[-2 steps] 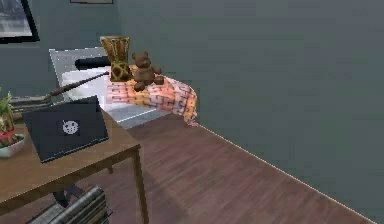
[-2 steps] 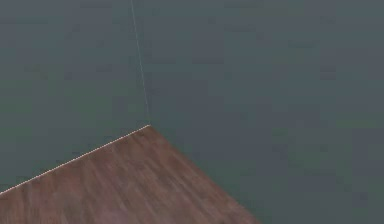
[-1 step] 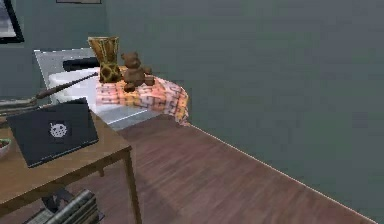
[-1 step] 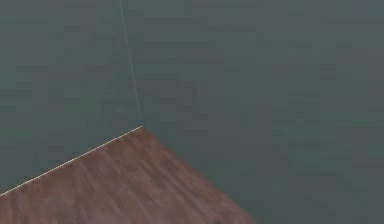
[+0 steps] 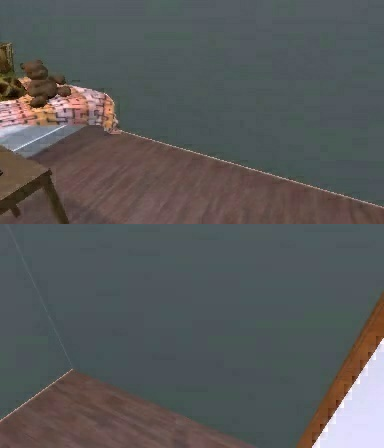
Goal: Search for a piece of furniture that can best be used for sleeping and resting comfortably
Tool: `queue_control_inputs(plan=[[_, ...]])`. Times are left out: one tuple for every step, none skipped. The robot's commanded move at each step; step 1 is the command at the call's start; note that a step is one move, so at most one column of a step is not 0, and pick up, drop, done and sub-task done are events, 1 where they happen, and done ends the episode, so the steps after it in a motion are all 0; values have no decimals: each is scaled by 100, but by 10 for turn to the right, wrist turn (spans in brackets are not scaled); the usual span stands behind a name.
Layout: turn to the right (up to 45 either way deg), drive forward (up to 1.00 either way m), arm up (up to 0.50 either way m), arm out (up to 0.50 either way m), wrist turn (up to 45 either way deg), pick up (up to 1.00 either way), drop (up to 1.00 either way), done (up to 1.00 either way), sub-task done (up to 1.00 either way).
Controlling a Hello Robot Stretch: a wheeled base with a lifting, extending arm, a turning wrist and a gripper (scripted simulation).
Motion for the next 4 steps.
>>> queue_control_inputs(plan=[[0, 30, 0, 0, 0, 0, 0, 0, 0], [-180, 0, 0, 0, 0, 0, 0, 0, 0], [0, 95, 0, 0, 0, 0, 0, 0, 0], [-450, 0, 0, 0, 0, 0, 0, 0, 0]])
